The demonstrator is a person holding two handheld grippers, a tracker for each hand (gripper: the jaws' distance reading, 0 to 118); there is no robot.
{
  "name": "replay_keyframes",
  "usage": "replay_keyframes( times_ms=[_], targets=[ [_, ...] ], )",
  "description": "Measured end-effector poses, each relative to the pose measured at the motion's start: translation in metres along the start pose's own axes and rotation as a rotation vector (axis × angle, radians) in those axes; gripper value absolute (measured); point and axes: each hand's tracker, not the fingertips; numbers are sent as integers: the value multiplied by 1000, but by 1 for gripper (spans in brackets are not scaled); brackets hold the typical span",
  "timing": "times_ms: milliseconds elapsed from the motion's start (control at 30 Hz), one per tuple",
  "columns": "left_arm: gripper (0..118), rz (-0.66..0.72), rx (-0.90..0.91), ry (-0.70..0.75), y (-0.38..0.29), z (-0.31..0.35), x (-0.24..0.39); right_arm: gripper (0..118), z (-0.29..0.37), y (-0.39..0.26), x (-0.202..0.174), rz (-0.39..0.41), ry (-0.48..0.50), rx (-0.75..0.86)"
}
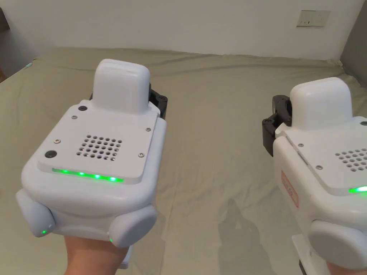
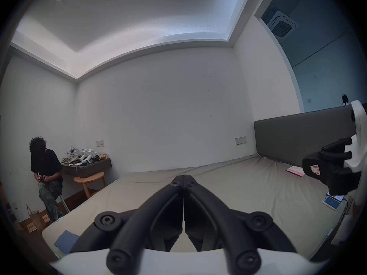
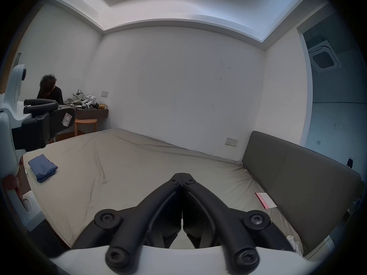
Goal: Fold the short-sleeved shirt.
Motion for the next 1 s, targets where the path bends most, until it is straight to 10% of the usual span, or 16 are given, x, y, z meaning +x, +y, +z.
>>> replay_keyframes(
  times_ms=[1000],
  targets=[
    [0, -32, -18, 33, -8, 13, 1, 1, 11, -5, -12, 3, -34, 41]
  ],
)
